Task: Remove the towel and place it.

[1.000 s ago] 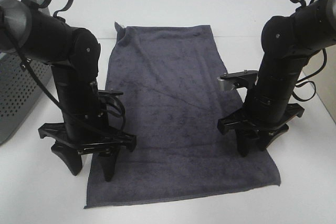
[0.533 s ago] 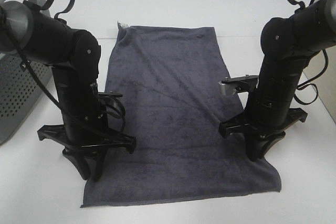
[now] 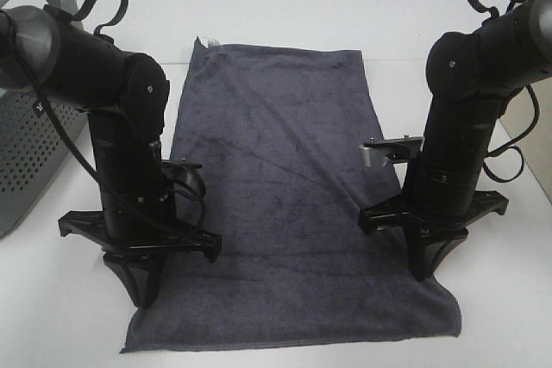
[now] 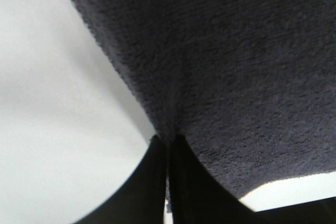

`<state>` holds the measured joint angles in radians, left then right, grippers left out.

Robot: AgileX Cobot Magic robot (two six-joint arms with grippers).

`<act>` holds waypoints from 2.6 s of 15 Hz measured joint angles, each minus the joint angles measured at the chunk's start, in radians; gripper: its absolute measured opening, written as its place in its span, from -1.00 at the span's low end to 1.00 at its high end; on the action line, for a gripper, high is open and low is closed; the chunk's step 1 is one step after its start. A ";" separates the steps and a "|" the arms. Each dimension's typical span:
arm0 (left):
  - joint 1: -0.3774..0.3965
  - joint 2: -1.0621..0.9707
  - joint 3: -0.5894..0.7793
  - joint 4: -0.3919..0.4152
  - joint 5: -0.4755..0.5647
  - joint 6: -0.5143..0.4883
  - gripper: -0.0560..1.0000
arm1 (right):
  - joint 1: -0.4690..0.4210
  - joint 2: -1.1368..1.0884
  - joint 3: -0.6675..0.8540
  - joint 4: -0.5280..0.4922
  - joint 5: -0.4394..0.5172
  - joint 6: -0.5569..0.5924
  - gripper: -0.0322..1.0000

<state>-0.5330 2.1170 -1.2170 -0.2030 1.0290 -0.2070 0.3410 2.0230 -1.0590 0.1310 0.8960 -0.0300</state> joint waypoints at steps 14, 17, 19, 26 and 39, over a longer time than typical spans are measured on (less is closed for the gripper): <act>-0.026 0.011 0.002 0.020 0.118 0.026 -0.29 | 0.000 -0.011 0.105 0.062 0.072 0.000 -0.49; -0.026 0.009 0.002 0.018 0.118 0.026 0.44 | 0.000 -0.011 0.099 0.088 0.079 0.000 -0.22; -0.026 -0.010 0.002 0.018 0.119 0.026 0.53 | 0.002 -0.021 0.081 0.085 0.079 0.000 -0.17; -0.025 -0.226 -0.016 0.082 0.148 0.027 0.54 | 0.003 -0.245 -0.142 0.054 0.147 0.030 0.35; 0.379 -0.585 -0.207 0.222 0.181 0.108 0.54 | 0.003 -0.708 -0.243 -0.196 0.250 0.295 0.34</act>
<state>-0.1540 1.5320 -1.4240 0.0190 1.2100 -0.0990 0.3440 1.3150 -1.3020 -0.0650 1.1460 0.2650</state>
